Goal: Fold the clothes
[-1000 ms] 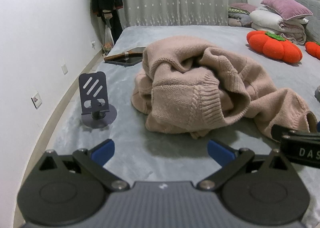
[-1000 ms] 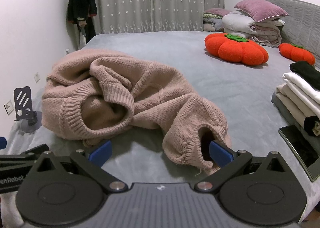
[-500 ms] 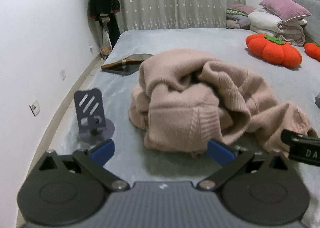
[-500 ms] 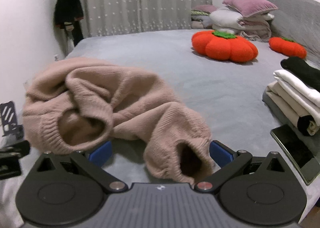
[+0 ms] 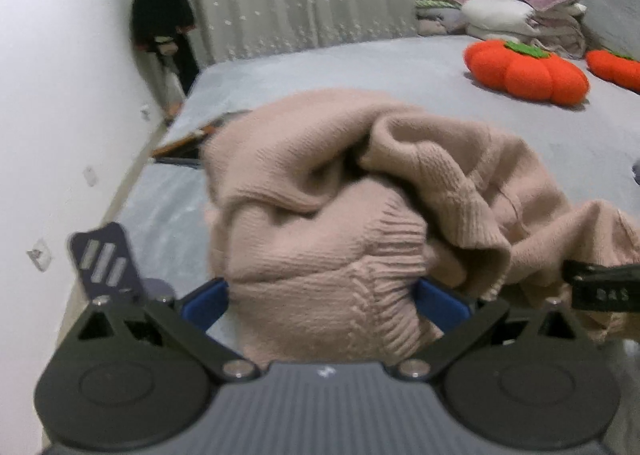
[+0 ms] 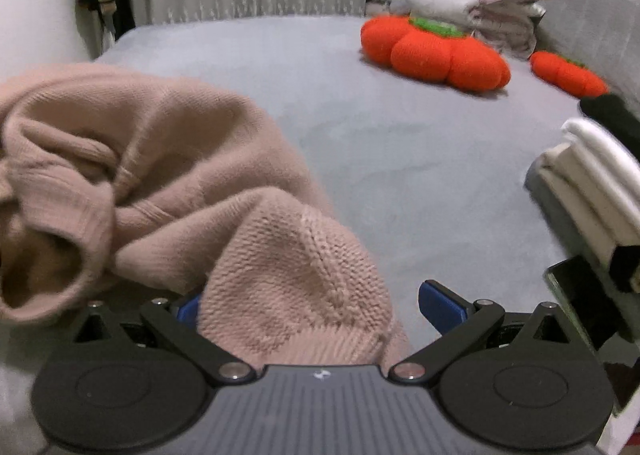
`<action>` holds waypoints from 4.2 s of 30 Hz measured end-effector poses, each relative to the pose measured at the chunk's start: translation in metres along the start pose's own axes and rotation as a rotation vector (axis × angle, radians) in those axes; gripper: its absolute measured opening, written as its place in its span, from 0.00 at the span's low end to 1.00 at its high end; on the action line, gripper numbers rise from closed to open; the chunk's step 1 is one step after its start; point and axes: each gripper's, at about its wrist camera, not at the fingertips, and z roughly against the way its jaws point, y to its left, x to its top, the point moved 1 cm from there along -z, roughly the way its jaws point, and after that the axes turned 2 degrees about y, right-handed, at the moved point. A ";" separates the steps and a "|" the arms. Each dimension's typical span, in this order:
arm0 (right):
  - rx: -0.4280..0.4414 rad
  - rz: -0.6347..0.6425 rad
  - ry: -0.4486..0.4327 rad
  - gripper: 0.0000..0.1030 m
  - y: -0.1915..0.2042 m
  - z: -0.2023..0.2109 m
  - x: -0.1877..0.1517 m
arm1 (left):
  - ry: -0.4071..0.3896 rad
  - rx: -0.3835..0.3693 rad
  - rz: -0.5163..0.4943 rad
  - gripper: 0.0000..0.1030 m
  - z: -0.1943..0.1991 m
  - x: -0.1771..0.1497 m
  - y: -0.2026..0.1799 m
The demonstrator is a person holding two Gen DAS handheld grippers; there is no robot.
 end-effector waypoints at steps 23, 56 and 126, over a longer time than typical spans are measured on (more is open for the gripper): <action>0.126 0.017 0.082 1.00 -0.021 -0.021 -0.020 | 0.155 -0.214 0.114 1.00 -0.025 -0.033 0.035; 0.534 -0.234 -0.199 0.55 0.013 0.003 0.022 | -0.297 -0.121 -0.163 0.24 0.028 -0.034 0.012; 0.646 -0.155 -0.319 0.55 0.032 0.046 0.004 | -0.565 -0.182 0.077 0.02 0.126 0.096 0.051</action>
